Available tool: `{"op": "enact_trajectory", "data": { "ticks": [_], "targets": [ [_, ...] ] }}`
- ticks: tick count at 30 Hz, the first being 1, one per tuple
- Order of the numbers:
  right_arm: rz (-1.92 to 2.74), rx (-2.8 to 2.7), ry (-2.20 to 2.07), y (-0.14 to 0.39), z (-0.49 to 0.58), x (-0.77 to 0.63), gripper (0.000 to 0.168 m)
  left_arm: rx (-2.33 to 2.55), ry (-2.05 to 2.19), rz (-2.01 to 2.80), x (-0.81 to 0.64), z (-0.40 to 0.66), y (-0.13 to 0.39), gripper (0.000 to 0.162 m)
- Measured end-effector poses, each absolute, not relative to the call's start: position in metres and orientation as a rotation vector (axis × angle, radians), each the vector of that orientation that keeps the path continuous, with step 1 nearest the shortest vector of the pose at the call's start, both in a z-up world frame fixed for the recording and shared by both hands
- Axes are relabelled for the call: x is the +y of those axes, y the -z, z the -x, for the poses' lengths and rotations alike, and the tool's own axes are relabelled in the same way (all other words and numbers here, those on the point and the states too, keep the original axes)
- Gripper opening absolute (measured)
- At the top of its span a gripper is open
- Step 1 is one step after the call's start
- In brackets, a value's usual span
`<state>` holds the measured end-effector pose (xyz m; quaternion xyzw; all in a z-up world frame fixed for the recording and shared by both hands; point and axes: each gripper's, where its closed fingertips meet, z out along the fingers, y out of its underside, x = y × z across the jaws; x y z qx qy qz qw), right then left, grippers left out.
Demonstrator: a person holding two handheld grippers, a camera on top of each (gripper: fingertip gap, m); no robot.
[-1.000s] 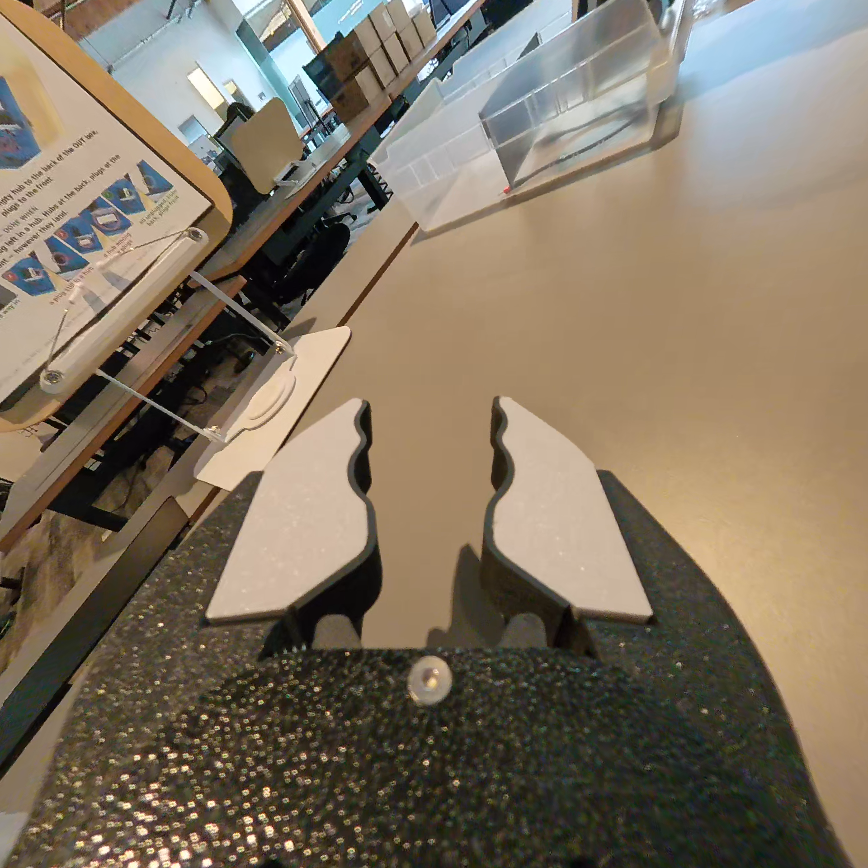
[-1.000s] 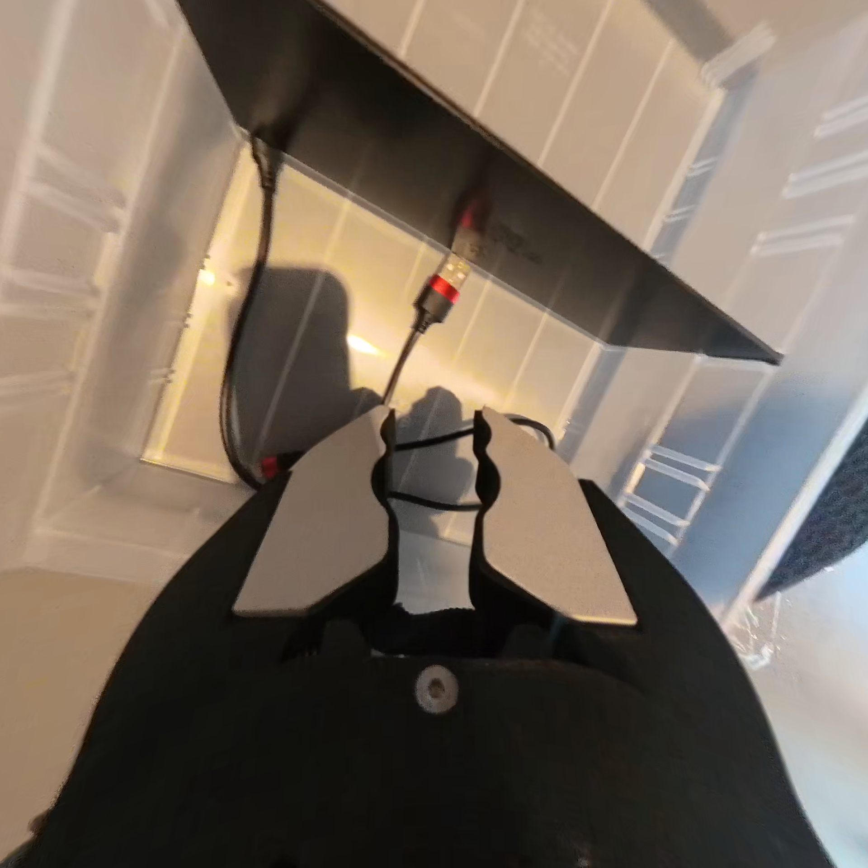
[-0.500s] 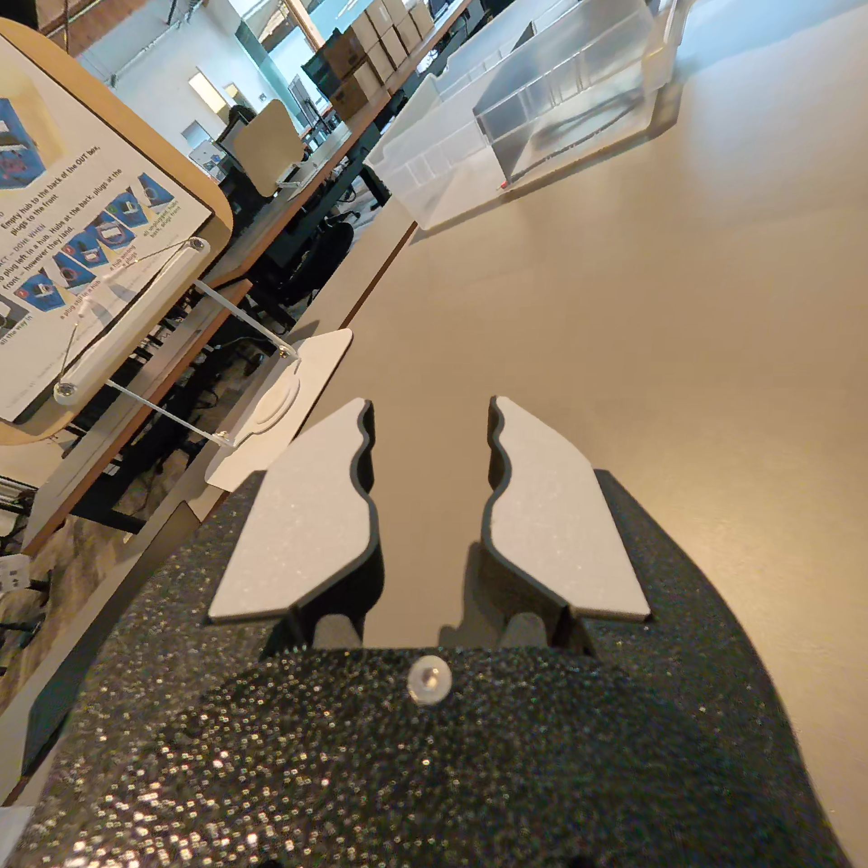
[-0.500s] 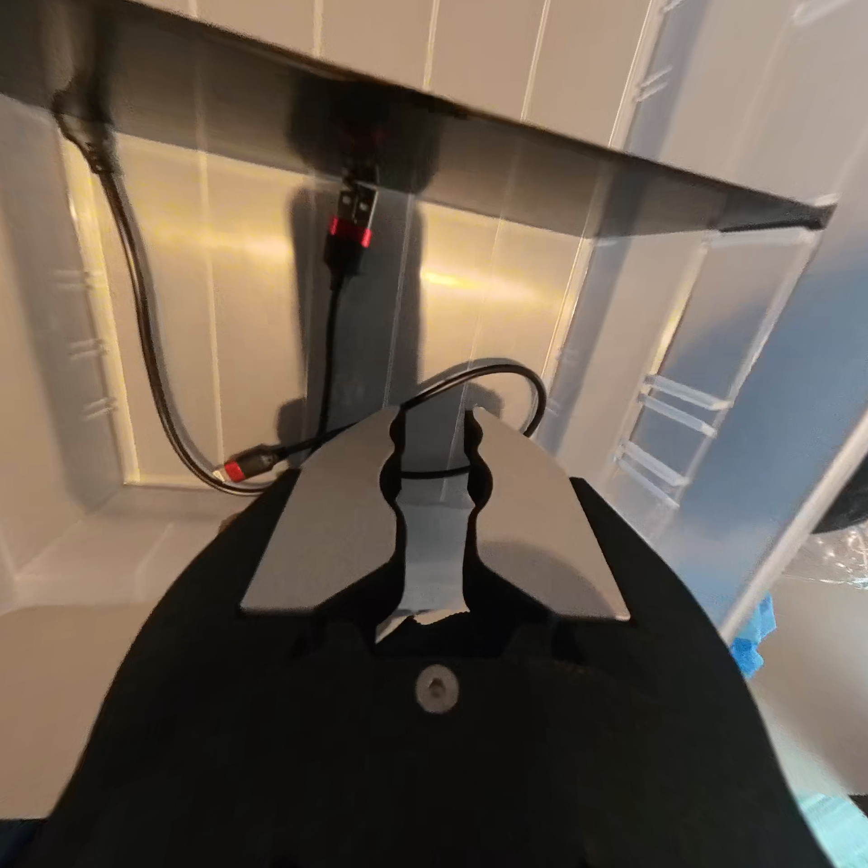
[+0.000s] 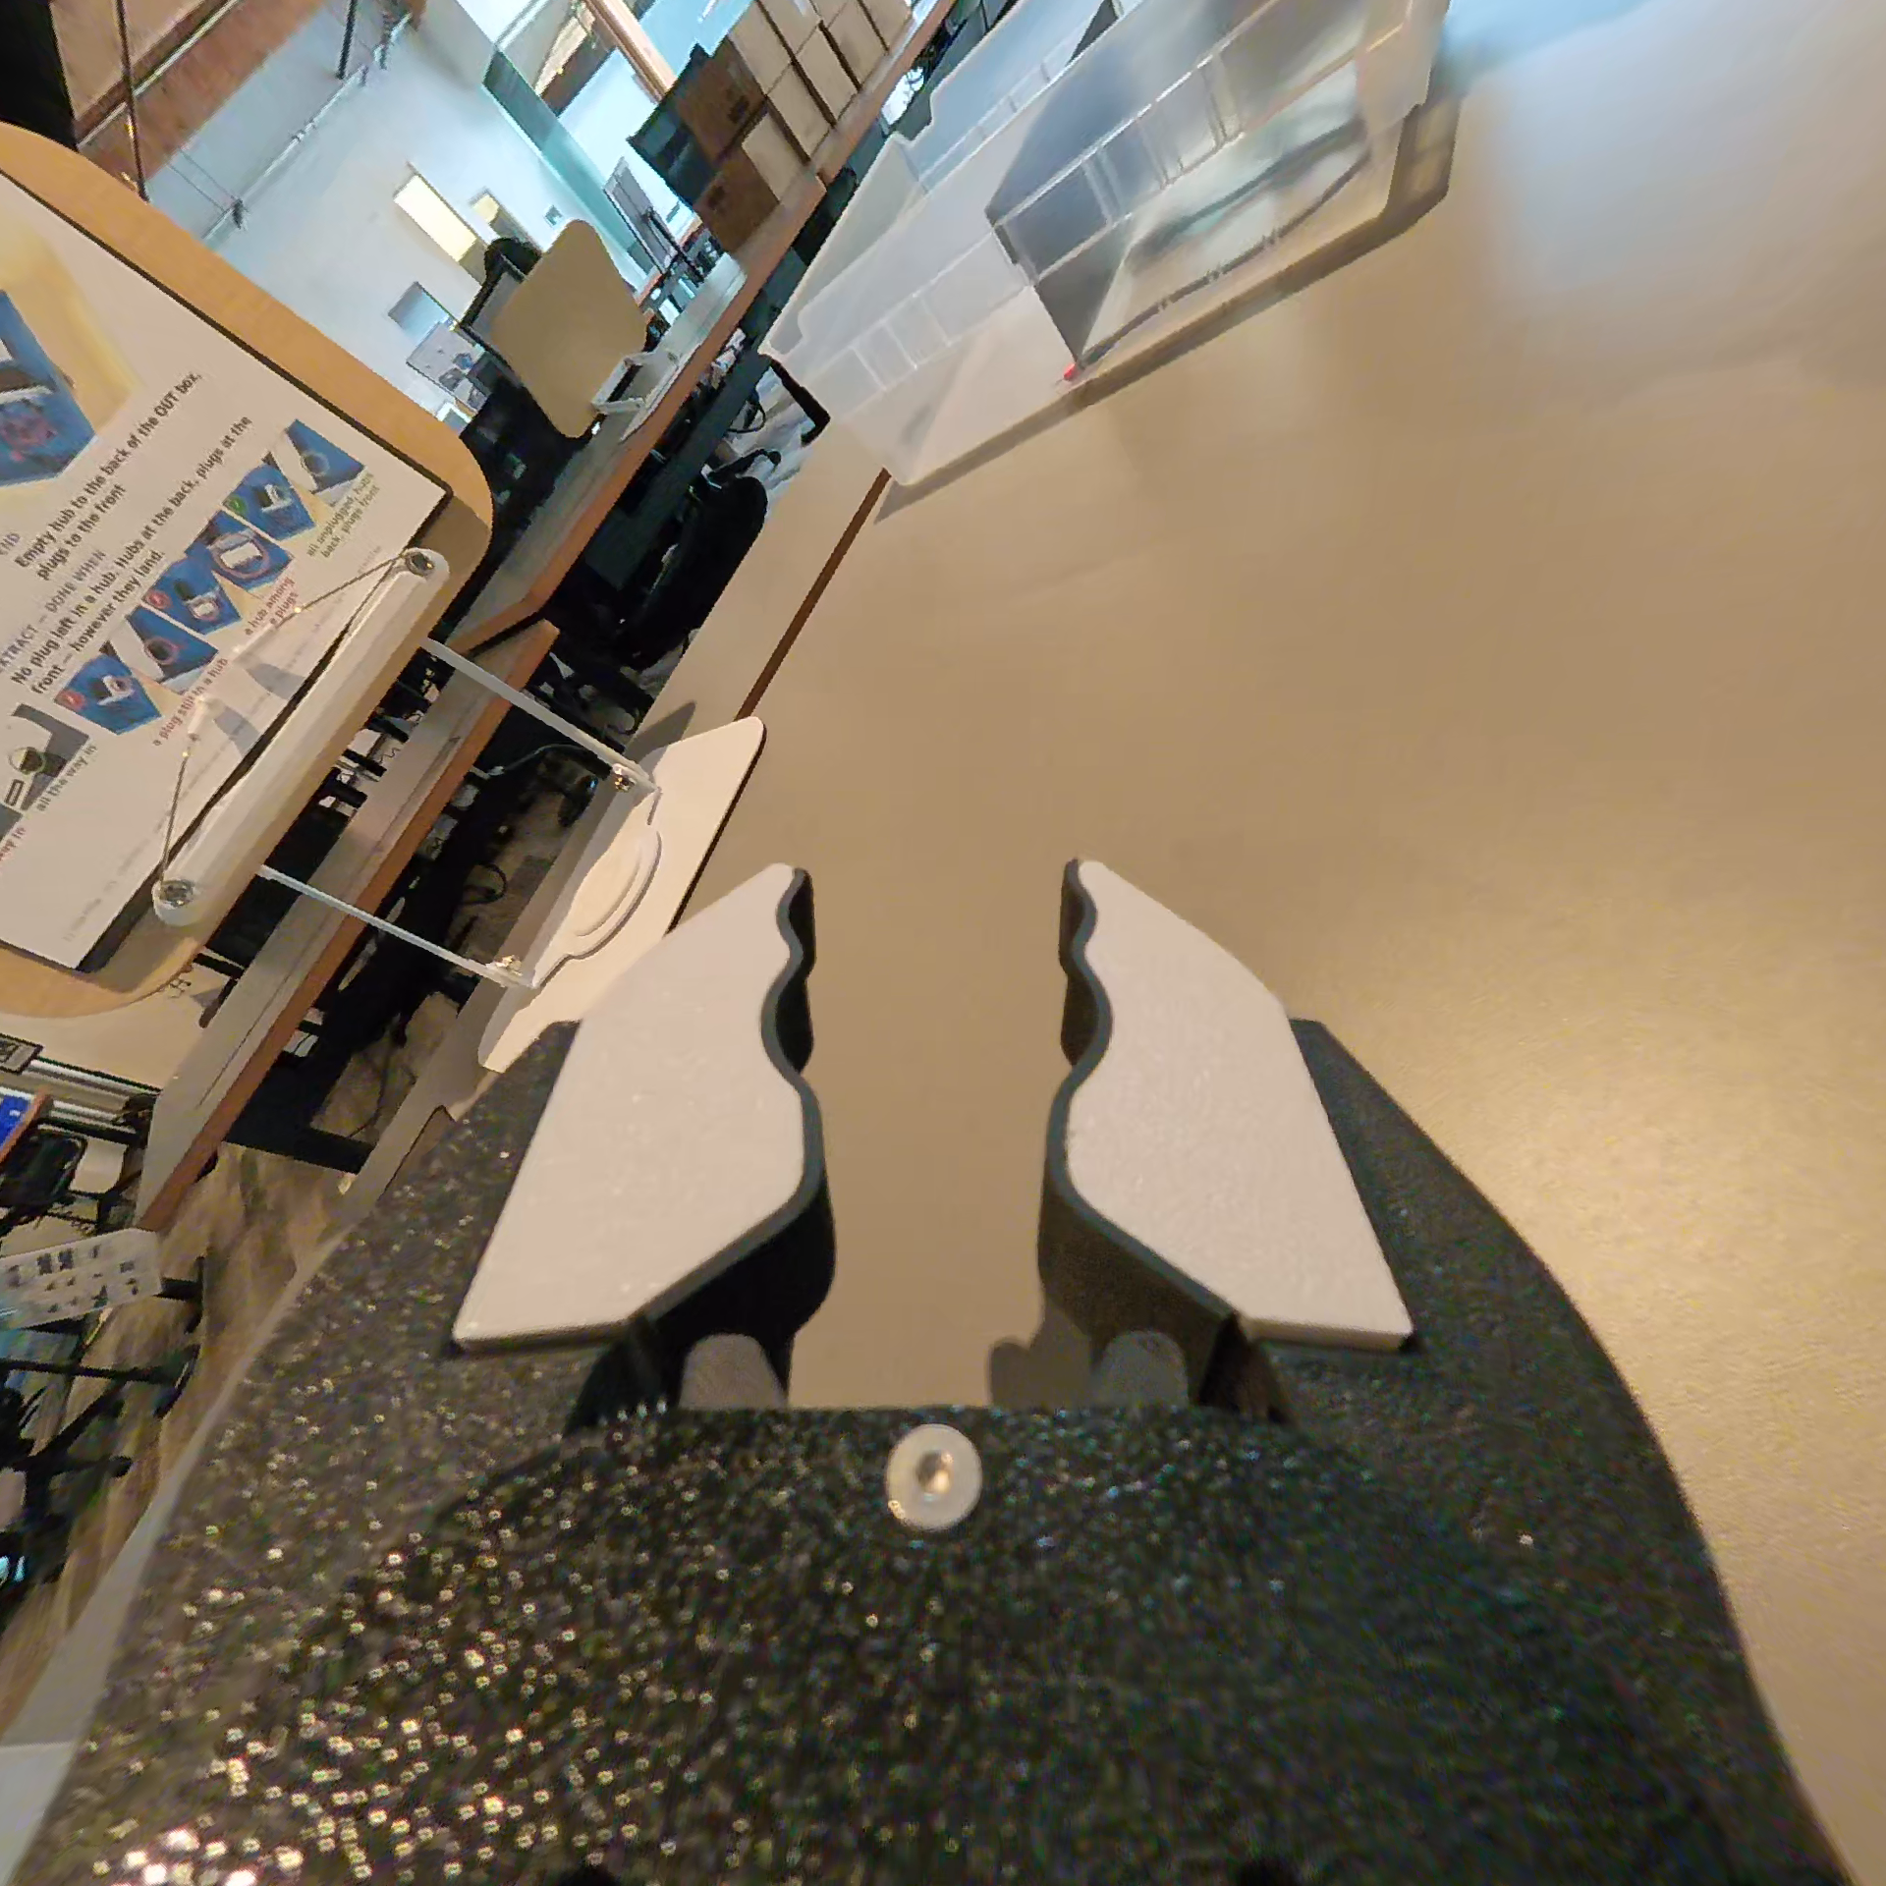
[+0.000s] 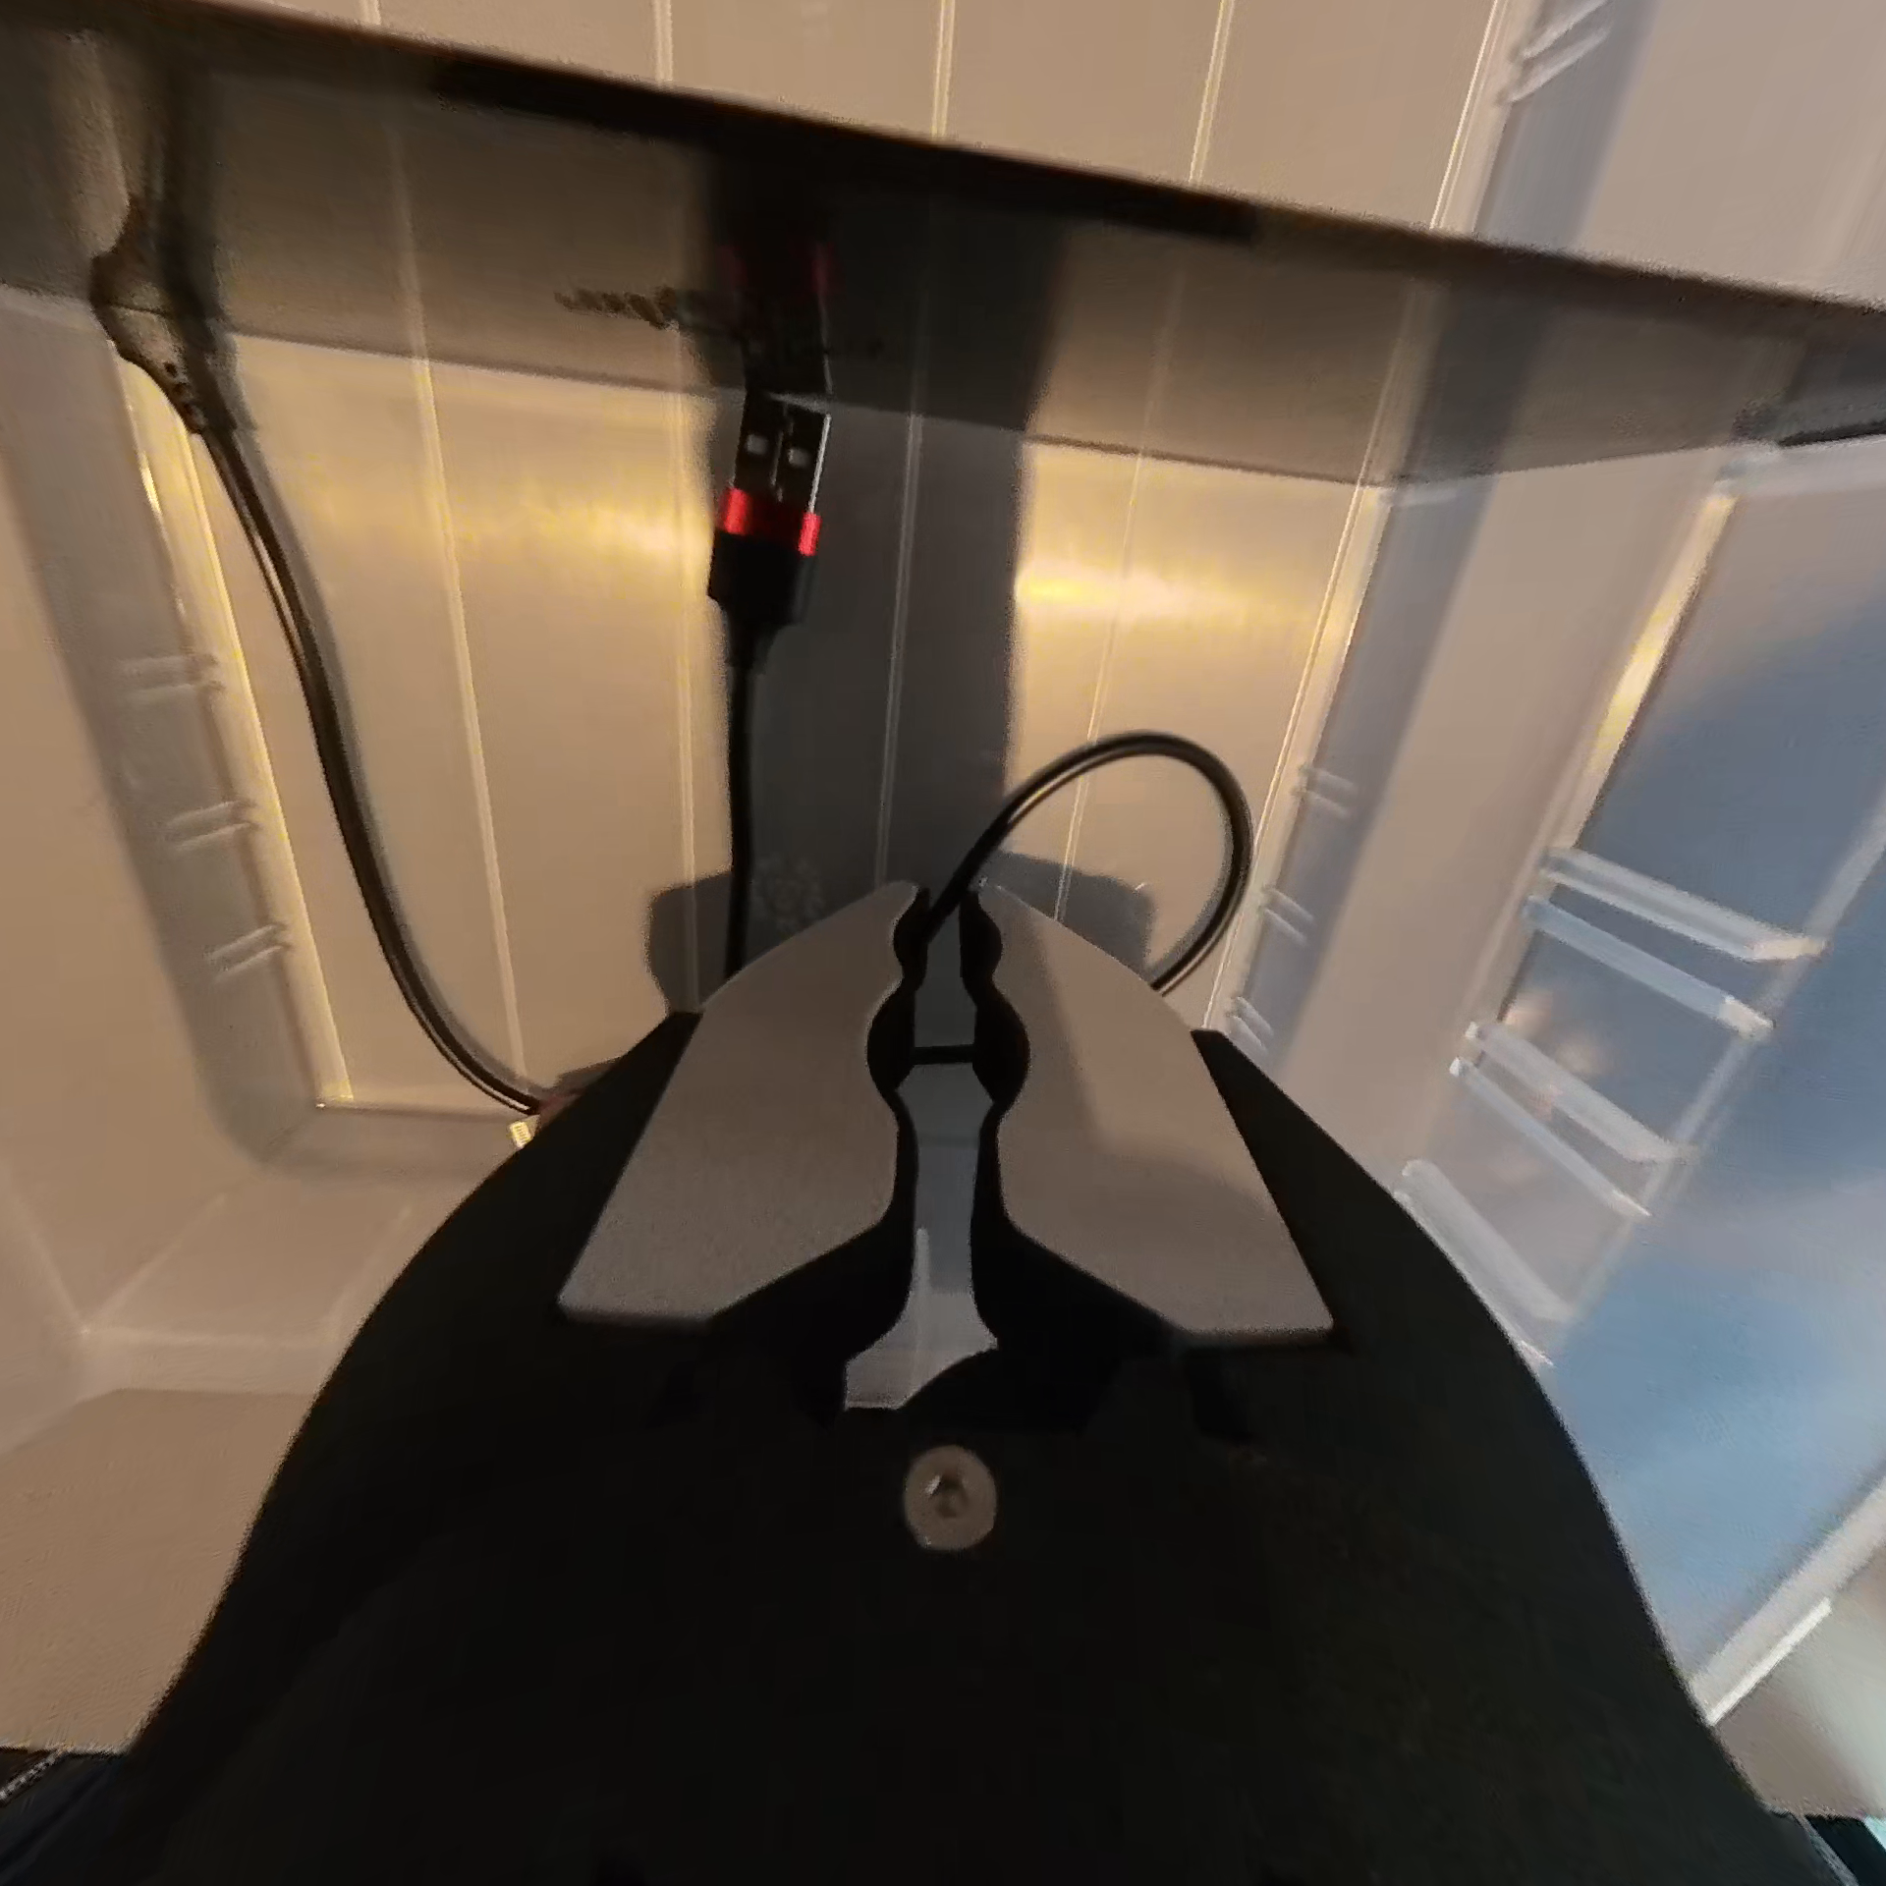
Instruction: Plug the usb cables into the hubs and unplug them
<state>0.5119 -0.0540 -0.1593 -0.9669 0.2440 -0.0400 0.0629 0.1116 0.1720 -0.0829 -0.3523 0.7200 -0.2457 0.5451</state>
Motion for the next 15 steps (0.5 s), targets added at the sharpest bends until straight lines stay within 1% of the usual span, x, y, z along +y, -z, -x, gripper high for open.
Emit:
{"op": "enact_trajectory", "data": {
  "ticks": [4,7,10,15],
  "targets": [
    [2.872,0.72,0.146,0.154,-0.515,-0.052,0.004,1.706,0.582,0.839,0.173,-0.111,0.083,0.046],
    [2.809,0.692,0.178,0.137,-0.518,-0.048,0.003,1.708,0.583,0.842,0.173,-0.112,0.084,0.045],
    [2.733,0.652,0.237,0.108,-0.52,-0.044,0.003,1.709,0.578,0.842,0.174,-0.112,0.085,0.045],
    [2.581,0.562,0.384,0.045,-0.517,-0.04,0.003,1.702,0.582,0.847,0.175,-0.112,0.084,0.045]
  ]
}}
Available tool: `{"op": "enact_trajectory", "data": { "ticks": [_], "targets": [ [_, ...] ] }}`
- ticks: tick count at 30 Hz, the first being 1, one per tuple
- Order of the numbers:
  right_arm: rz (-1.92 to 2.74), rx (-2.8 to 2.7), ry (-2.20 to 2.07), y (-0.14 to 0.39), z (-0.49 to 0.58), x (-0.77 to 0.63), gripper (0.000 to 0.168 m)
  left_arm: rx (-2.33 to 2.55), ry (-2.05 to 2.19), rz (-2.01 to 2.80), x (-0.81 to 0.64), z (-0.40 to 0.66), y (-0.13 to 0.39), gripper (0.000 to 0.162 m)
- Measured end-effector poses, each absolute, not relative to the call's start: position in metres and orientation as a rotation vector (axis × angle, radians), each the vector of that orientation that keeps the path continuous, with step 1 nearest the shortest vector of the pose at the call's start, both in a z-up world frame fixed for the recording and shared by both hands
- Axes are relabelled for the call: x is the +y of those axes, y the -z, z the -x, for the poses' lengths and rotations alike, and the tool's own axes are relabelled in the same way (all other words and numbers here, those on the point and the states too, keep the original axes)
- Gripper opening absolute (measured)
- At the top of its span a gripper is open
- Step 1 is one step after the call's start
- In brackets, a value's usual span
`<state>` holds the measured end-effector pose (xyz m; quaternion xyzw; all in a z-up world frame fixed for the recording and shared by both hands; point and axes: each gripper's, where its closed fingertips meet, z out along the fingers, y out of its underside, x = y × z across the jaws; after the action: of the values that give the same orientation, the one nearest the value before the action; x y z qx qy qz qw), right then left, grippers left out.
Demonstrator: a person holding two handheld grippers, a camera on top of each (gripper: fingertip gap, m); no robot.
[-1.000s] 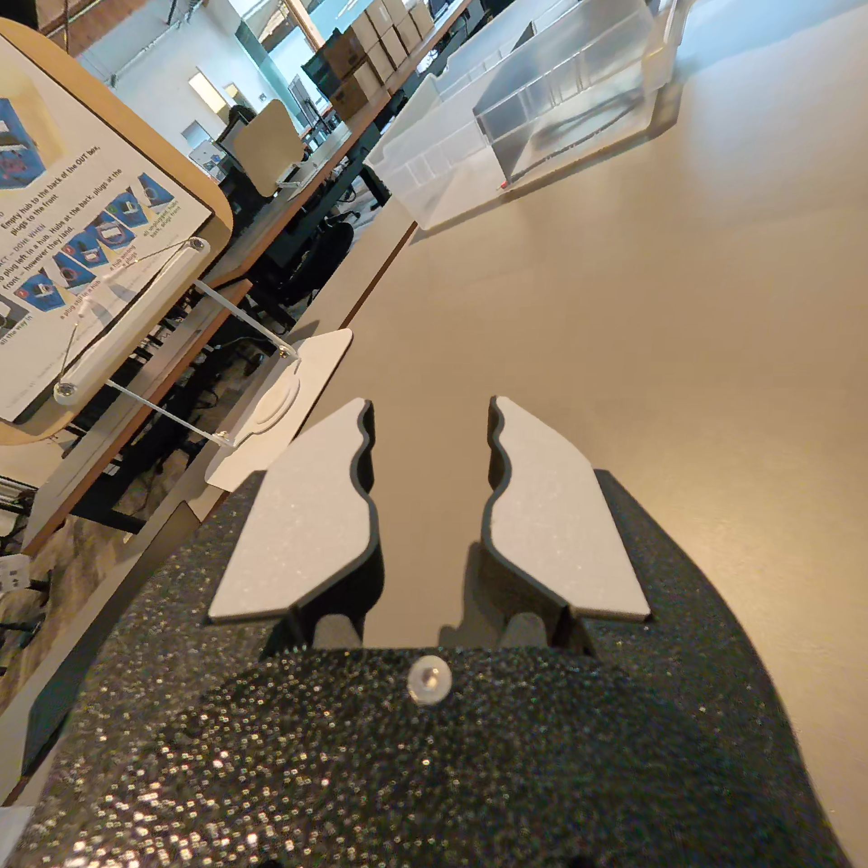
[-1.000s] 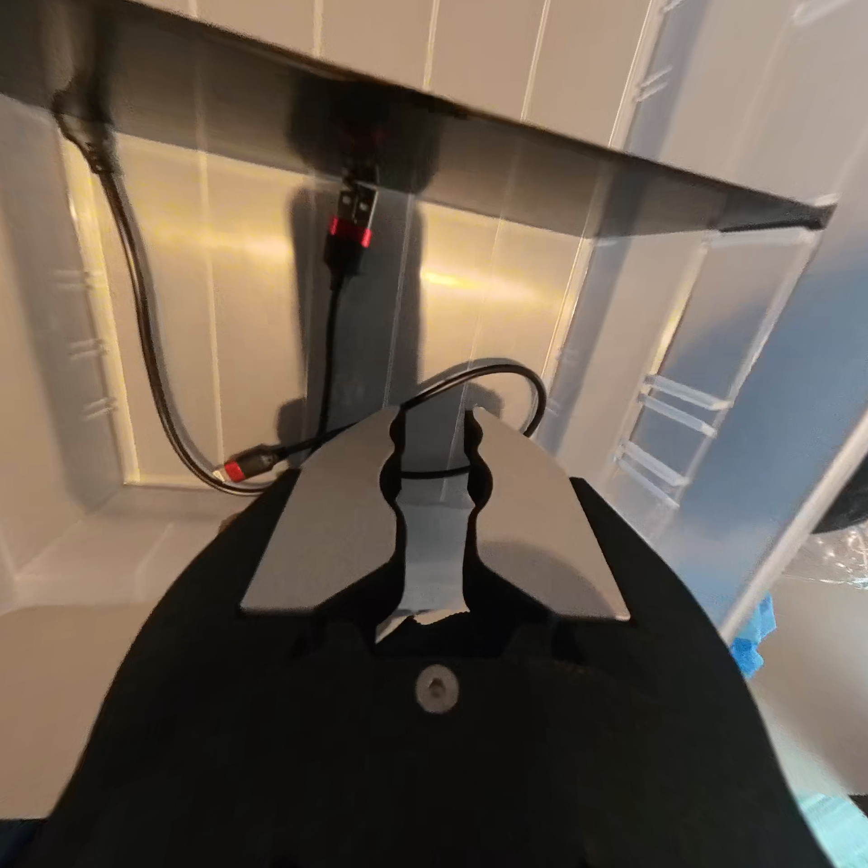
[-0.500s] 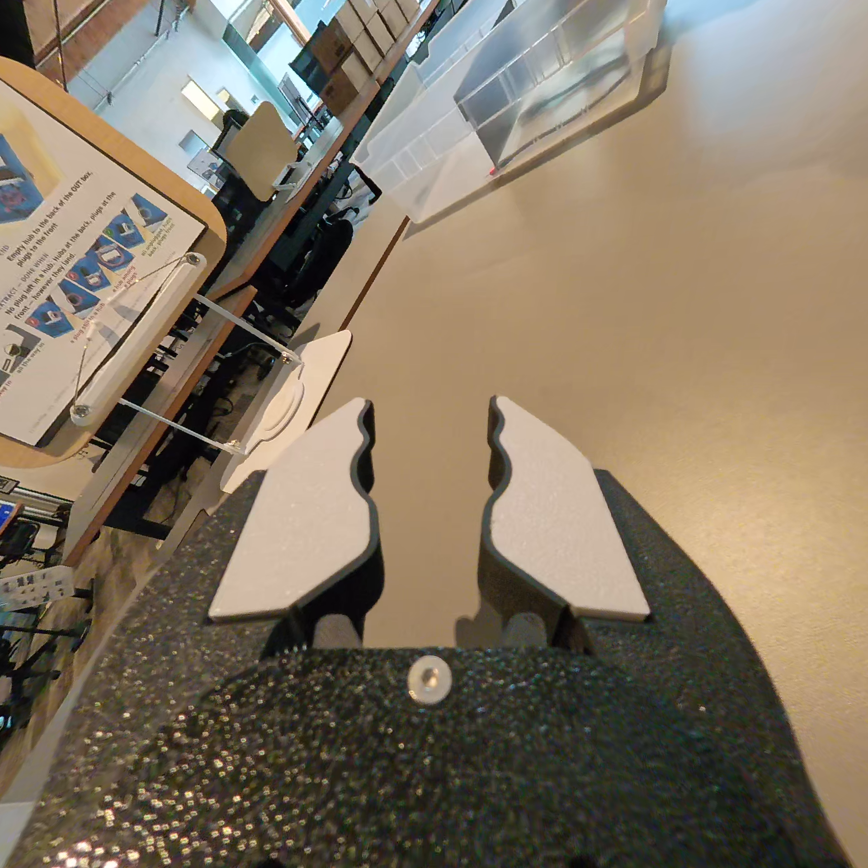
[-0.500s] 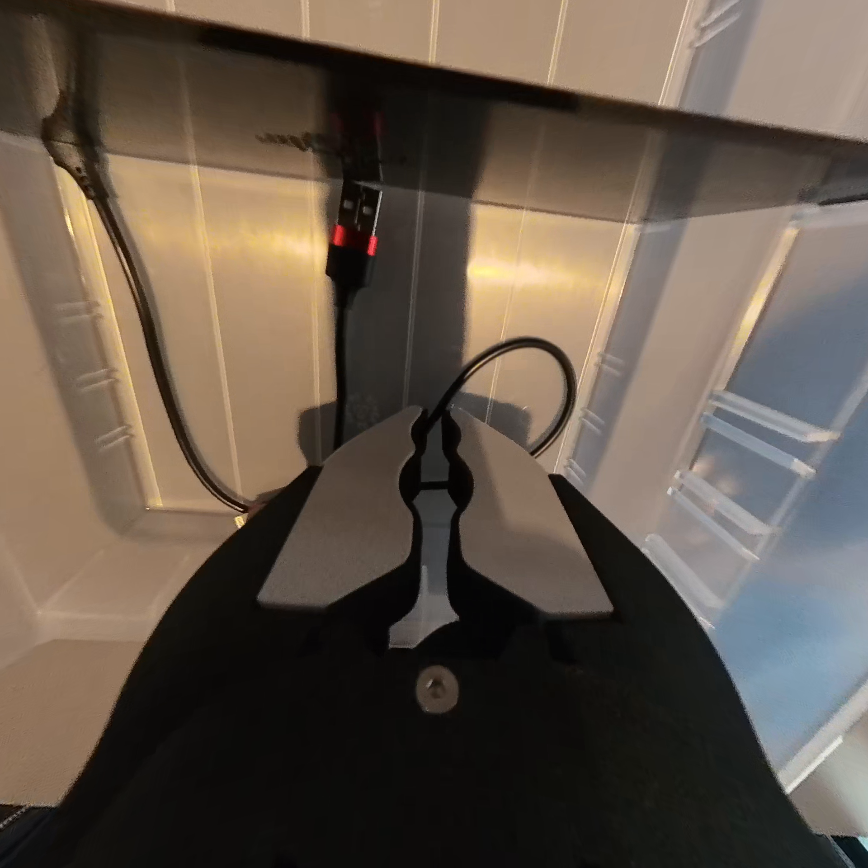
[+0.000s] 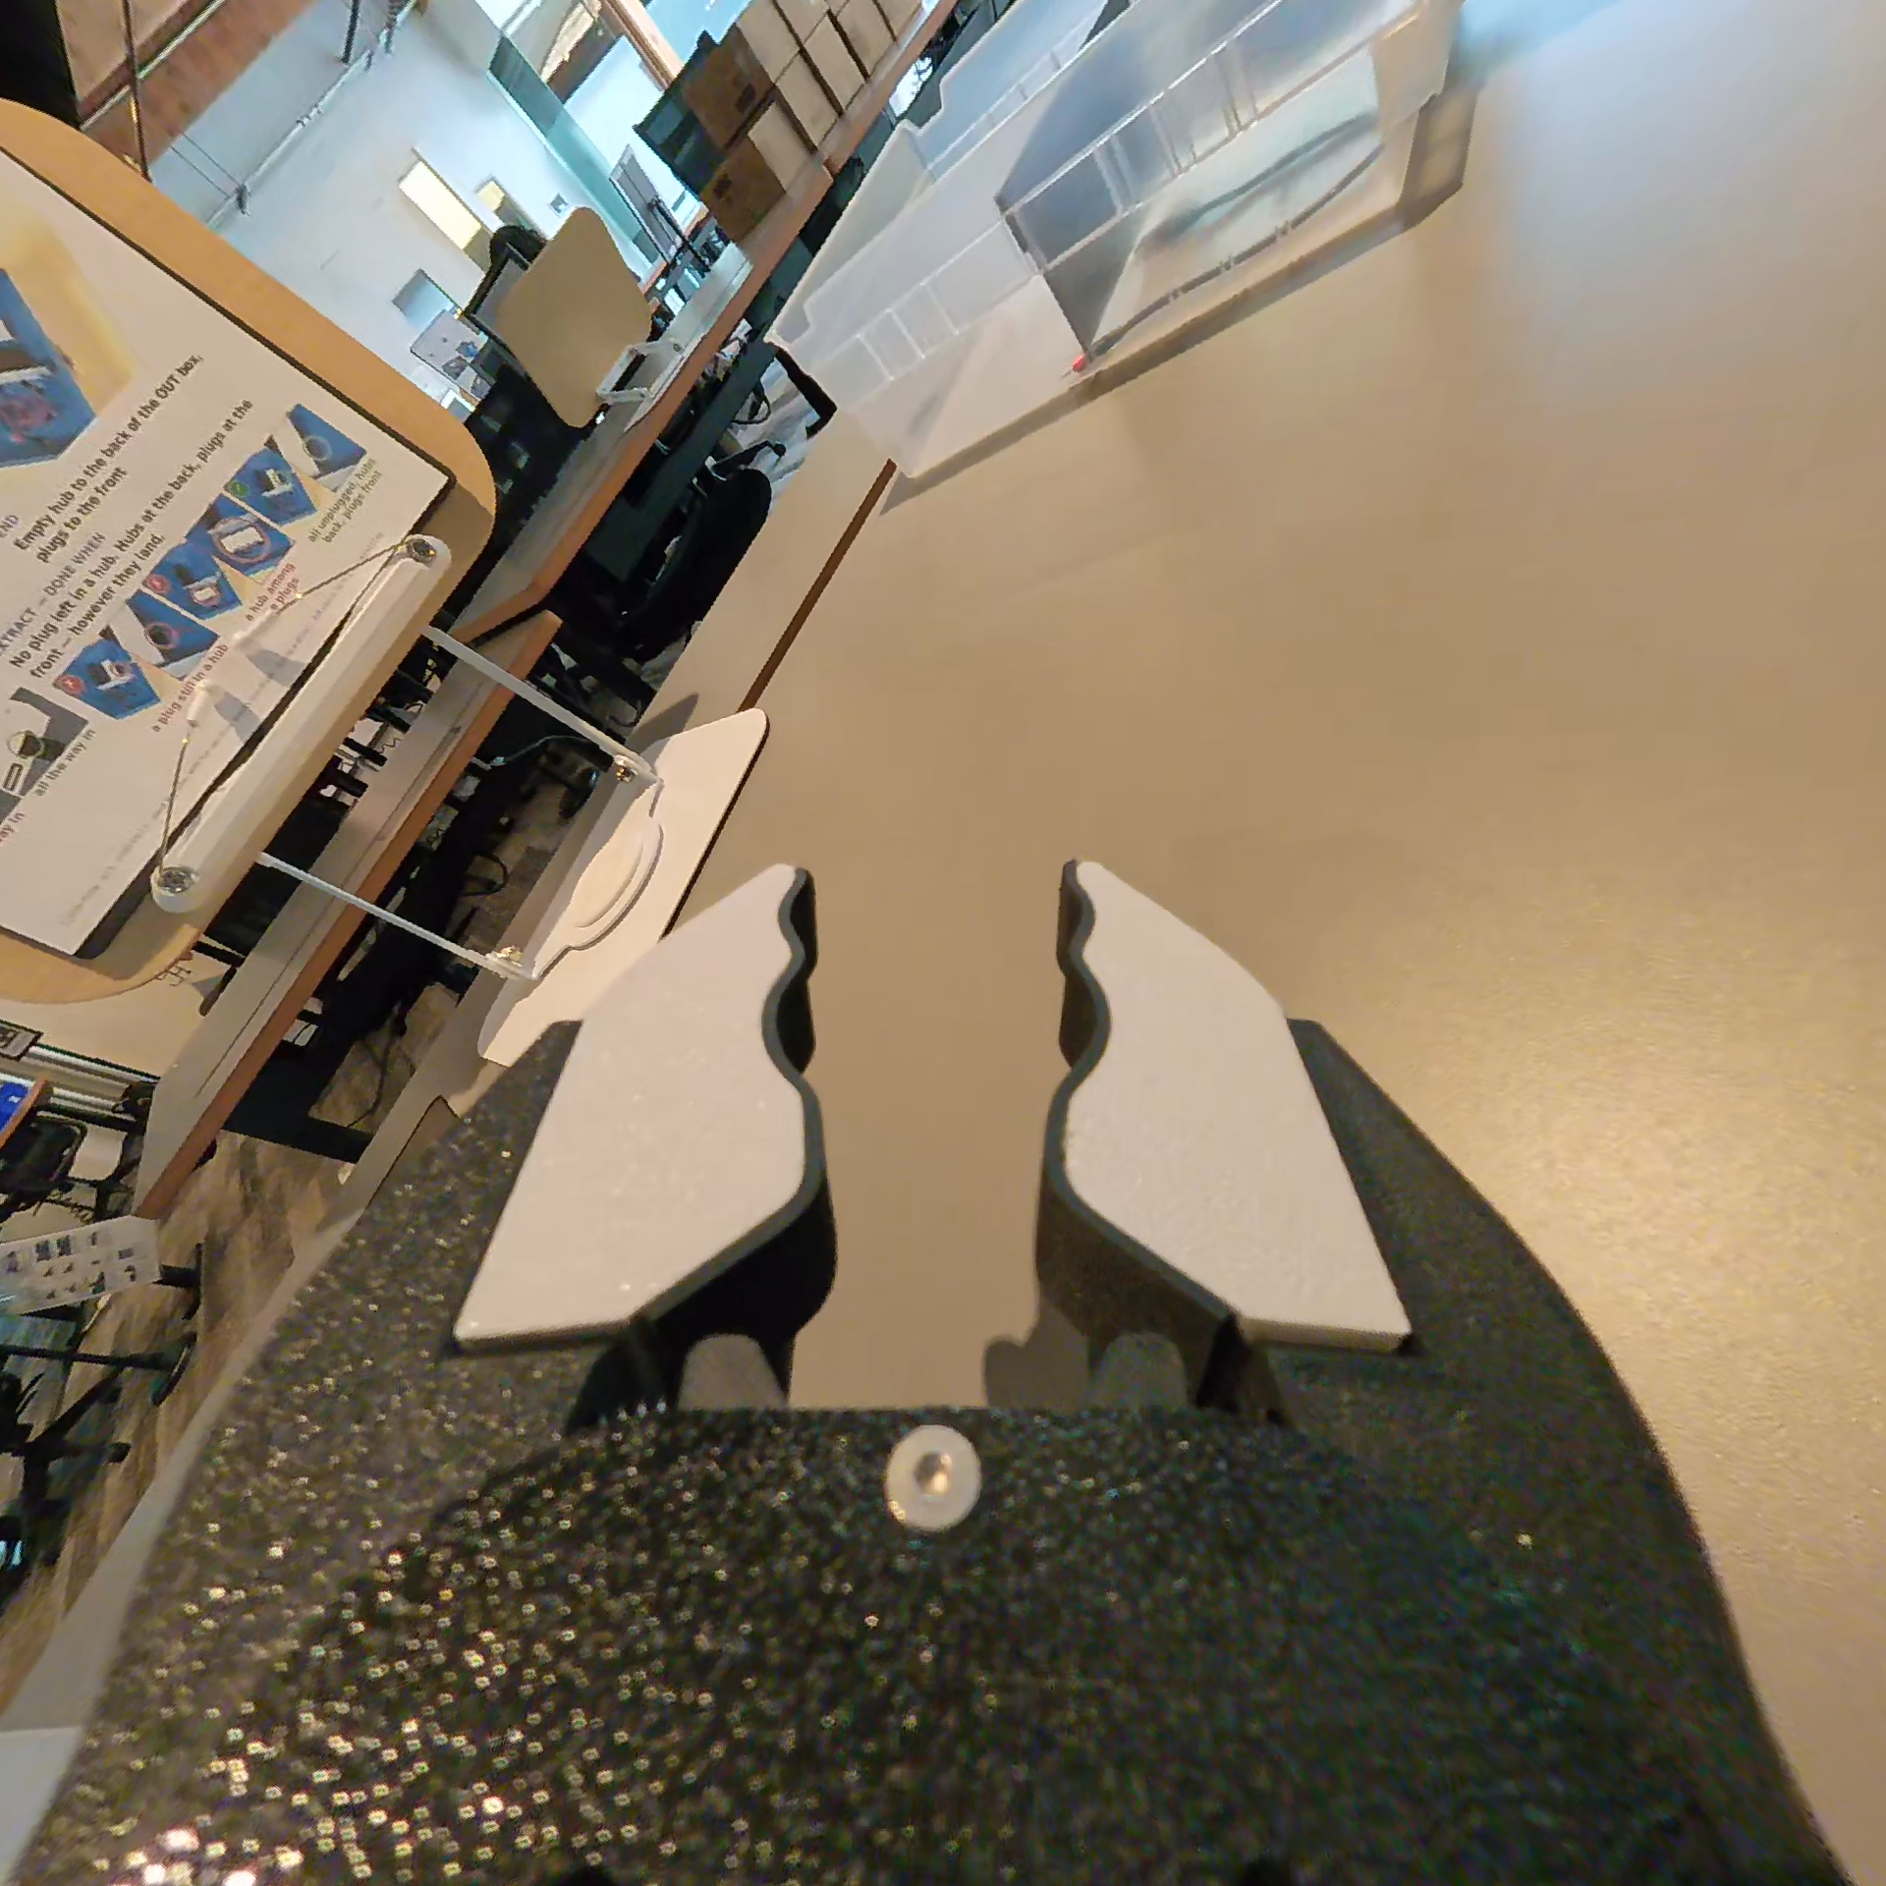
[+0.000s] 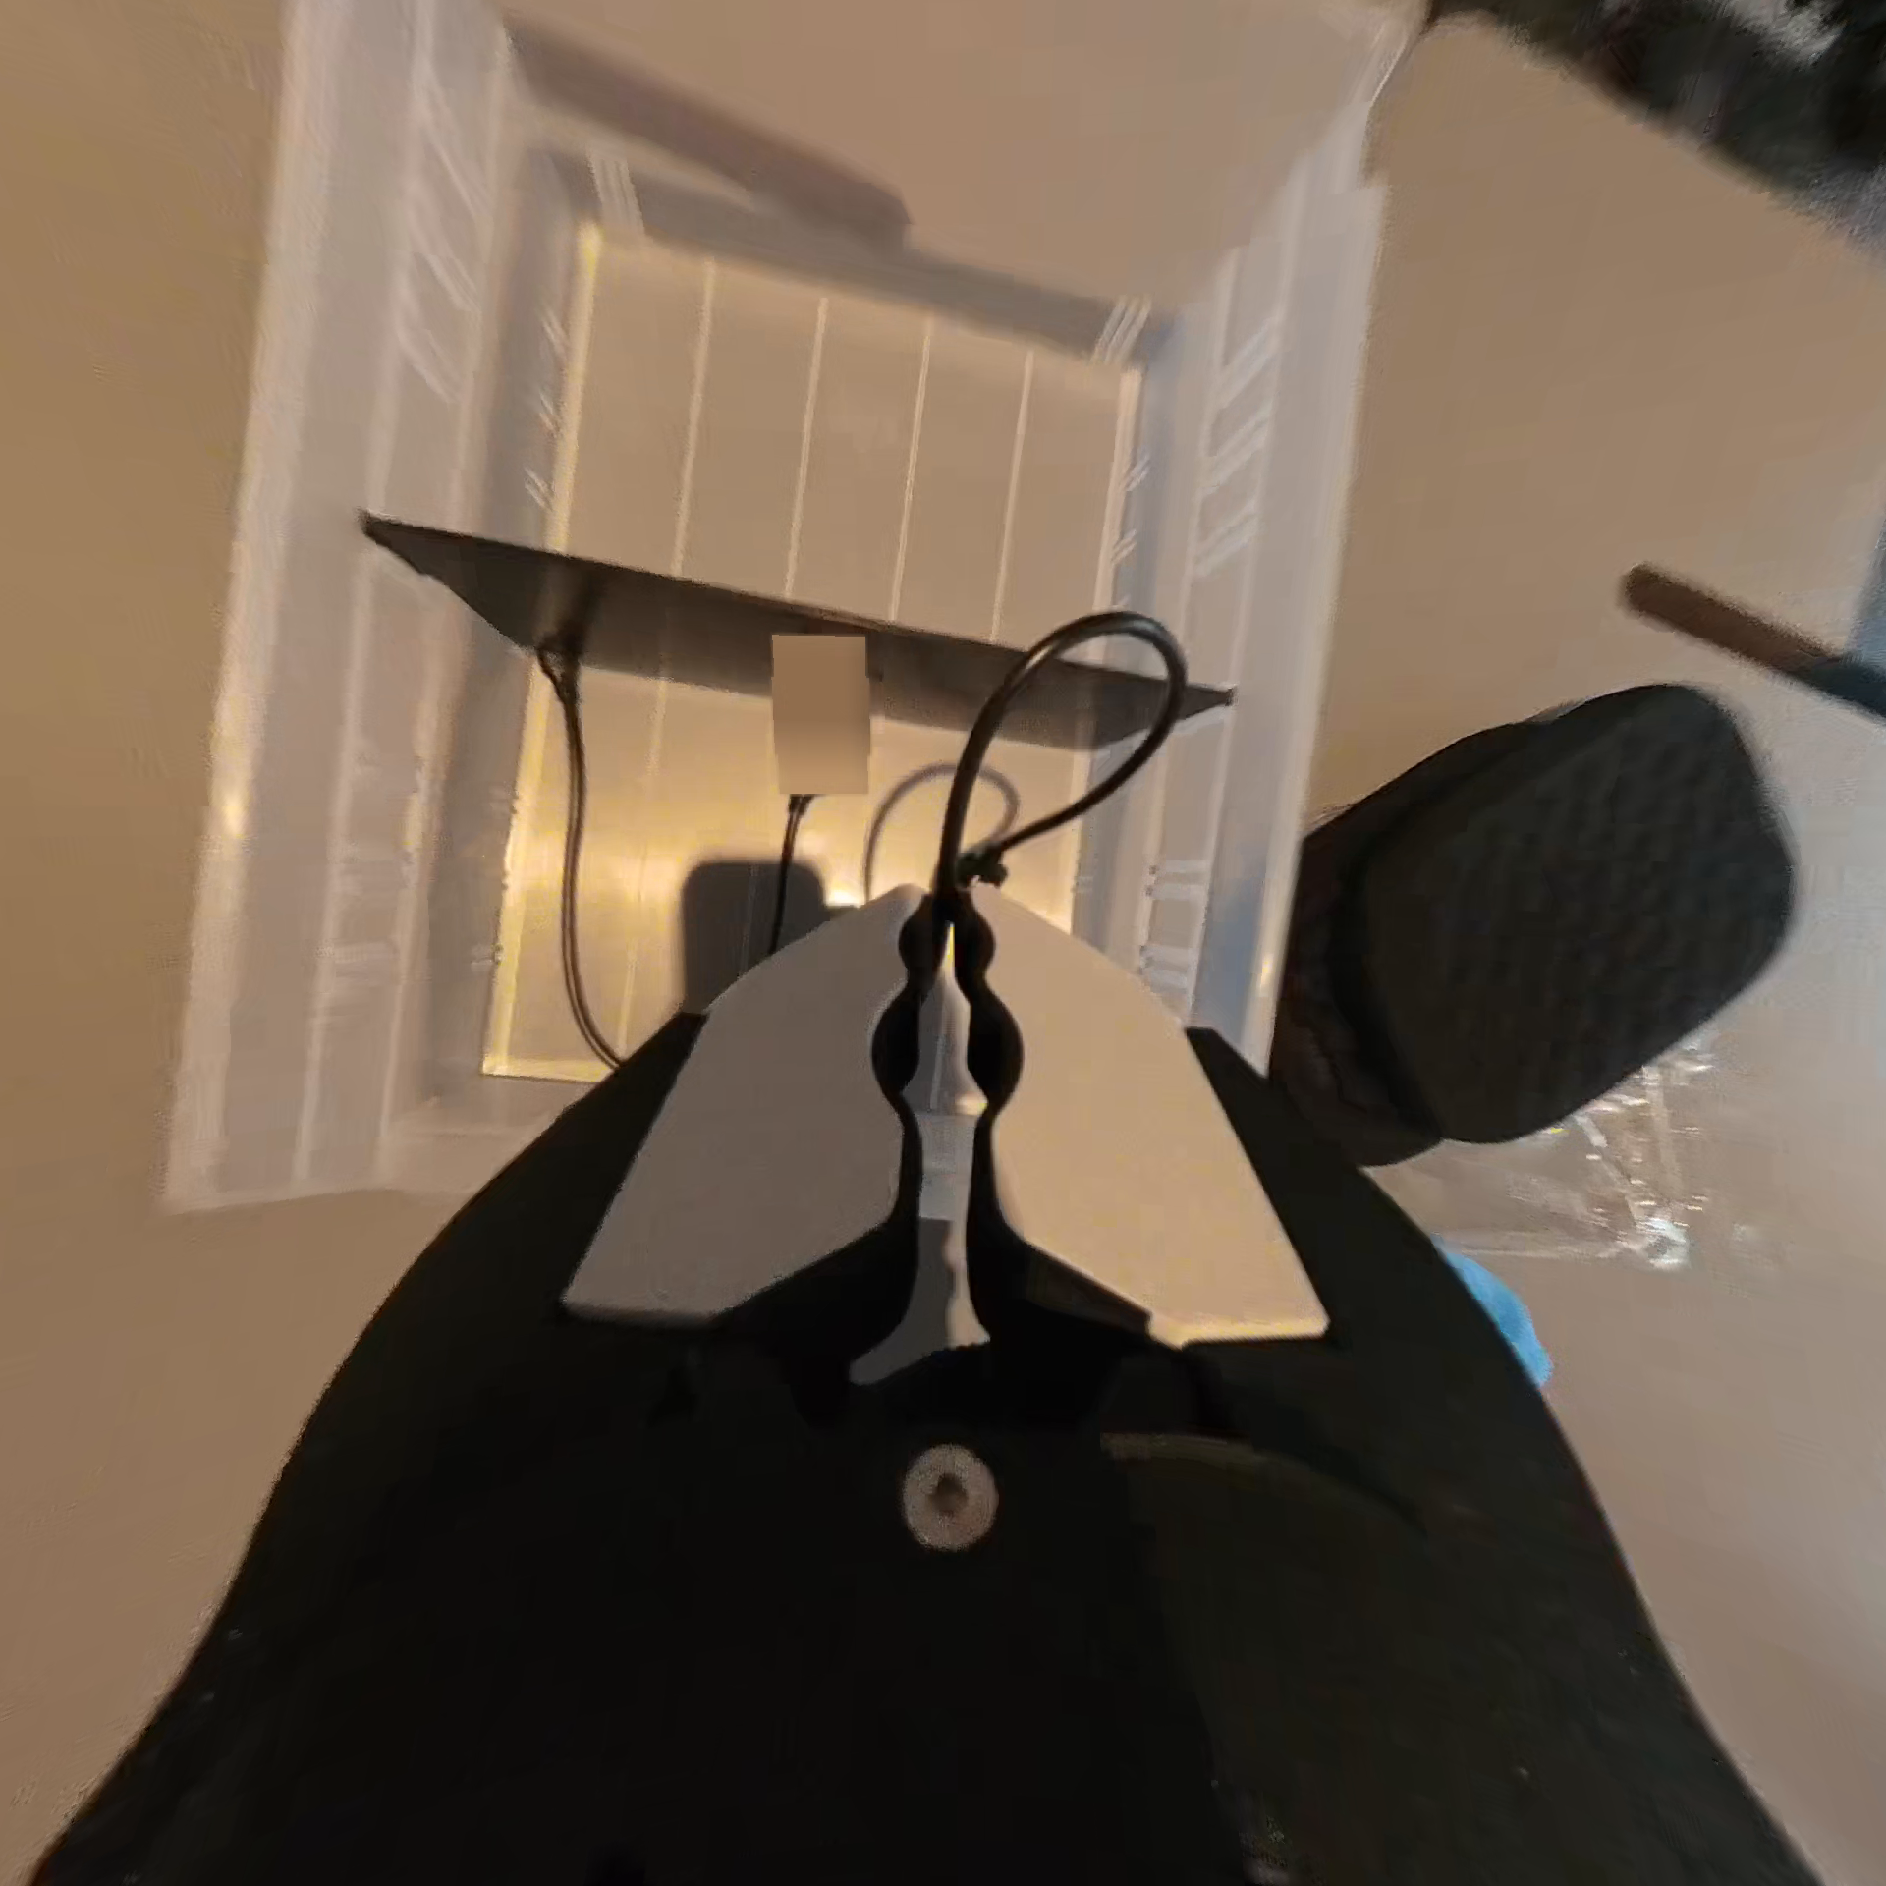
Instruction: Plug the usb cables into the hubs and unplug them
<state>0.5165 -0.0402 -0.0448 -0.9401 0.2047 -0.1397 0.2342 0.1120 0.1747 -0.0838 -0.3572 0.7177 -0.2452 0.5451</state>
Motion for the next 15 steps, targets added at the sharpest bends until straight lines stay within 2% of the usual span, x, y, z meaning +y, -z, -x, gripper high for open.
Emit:
{"op": "enact_trajectory", "data": {
  "ticks": [6,10,15],
  "targets": [
    [2.379,0.373,0.572,-0.039,-0.489,-0.029,0.003,1.692,0.593,0.85,0.174,-0.113,0.082,0.044],
    [2.18,0.111,0.555,-0.101,-0.43,0.004,0.003,1.674,0.663,0.875,0.17,-0.115,0.08,0.044],
    [1.89,-0.234,0.372,-0.156,-0.315,0.056,0.003,1.511,1.043,0.989,0.157,-0.127,0.067,0.045]
  ]
}}
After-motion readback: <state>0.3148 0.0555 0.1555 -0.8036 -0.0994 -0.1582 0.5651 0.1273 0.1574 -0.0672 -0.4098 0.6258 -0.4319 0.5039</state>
